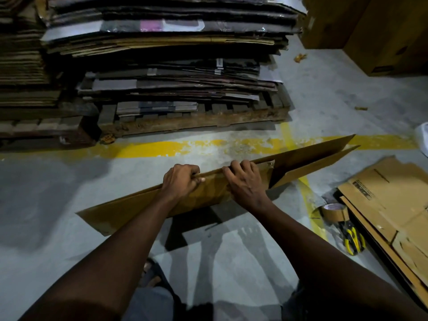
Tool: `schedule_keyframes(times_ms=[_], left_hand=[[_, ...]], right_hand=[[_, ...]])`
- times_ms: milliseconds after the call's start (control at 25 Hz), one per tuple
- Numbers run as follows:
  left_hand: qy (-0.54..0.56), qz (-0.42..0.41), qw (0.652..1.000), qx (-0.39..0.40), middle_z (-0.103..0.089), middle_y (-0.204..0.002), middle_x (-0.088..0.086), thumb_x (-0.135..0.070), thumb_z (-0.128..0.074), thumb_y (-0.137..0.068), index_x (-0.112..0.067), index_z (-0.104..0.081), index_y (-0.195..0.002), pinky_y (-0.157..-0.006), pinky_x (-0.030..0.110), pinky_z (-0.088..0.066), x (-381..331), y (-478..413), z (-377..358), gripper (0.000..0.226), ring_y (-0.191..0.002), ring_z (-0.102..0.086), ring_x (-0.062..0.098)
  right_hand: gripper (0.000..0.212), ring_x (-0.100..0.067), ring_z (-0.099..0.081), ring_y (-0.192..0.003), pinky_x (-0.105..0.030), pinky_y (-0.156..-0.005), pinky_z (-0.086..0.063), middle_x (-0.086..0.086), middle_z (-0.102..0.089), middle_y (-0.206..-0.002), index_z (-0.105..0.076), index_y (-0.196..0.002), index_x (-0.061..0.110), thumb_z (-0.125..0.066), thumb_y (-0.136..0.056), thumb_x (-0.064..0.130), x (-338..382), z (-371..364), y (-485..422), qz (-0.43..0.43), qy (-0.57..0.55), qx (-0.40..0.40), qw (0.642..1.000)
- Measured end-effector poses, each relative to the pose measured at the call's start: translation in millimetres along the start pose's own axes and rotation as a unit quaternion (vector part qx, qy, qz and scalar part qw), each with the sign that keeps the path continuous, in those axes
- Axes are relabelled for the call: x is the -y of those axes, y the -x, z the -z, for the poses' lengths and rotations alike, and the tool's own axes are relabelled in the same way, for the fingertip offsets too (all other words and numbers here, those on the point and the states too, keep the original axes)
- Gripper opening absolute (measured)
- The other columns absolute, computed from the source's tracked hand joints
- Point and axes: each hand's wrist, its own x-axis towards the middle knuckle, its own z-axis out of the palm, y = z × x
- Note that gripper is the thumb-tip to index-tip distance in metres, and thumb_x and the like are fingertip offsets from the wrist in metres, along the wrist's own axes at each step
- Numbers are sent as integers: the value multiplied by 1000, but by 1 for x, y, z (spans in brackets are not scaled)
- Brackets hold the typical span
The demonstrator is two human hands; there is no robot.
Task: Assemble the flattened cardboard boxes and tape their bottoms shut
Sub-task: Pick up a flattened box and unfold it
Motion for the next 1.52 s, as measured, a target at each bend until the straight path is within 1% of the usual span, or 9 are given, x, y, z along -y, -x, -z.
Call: schedule_keyframes(times_ms=[200,320,520,600,720,800,920,1080,1520], left_hand=[[12,13,1000,0,-56,-67,-3,-45,-66,-81,-21,-47,-65,-58,28,-33,-5,-6,6,35,-75,-55,23],[43,8,999,21,-57,-66,-3,-45,-63,-84,-17,-52,-71,-57,29,-37,-13,-8,6,32,-71,-55,20],[106,30,989,100,-55,-63,-2,-41,-59,-90,-16,-52,-68,-59,29,-36,-17,-7,-6,34,-66,-55,17],[128,50,985,105,-58,-64,-1,-40,-60,-89,-15,-53,-68,-61,32,-42,-10,-11,-7,34,-67,-58,19],[26,25,997,75,-58,-71,2,-31,-62,-87,-18,-49,-73,-58,33,-41,-11,-19,-4,22,-72,-58,25],[-66,-30,994,80,-56,-79,2,-25,-62,-81,-25,-48,-81,-57,29,-37,-29,-28,-3,14,-75,-56,26],[-103,-72,985,122,-62,-83,5,-16,-60,-78,-26,-59,-85,-63,30,-43,-53,-44,-8,13,-80,-60,27],[-130,-44,986,94,-67,-88,9,-13,-60,-79,-21,-68,-94,-70,34,-51,-45,-65,-1,19,-87,-64,30],[-214,101,971,47,-65,-105,21,-23,-67,-87,-5,-62,-105,-80,39,-49,50,-109,67,26,-99,-61,36]], right_hand=[[86,-41,-45,-115,-58,-97,-40,-18,-46,-131,-42,-135,19,-83,-61,39,2,-7,8,-35,14,49,998],[90,-40,-42,-115,-55,-93,-41,-17,-46,-131,-42,-133,21,-82,-56,45,-5,-8,3,-47,24,44,998],[51,-34,-52,-90,-43,-75,-42,-13,-57,-105,-54,-112,14,-73,-66,29,-15,-4,0,-4,48,-1,999],[49,-32,-54,-87,-40,-74,-44,-11,-58,-105,-57,-108,15,-77,-66,31,-15,-5,1,26,22,17,999],[48,-28,-61,-82,-33,-65,-40,-7,-62,-102,-58,-108,19,-82,-68,32,-18,1,2,51,-35,80,995],[28,-25,-64,-74,-29,-61,-32,-2,-65,-89,-58,-102,21,-73,-79,27,-21,7,5,52,-44,110,992],[9,-26,-65,-65,-27,-54,-30,0,-65,-76,-56,-95,23,-61,-87,24,-25,12,7,77,-47,124,988],[13,-24,-66,-77,-29,-55,-32,2,-67,-89,-48,-107,27,-52,-97,34,-30,18,5,85,-53,180,978],[20,-26,-67,-93,-27,-65,-40,-2,-69,-102,-61,-112,28,-56,-94,35,-76,35,20,57,-38,229,971]])
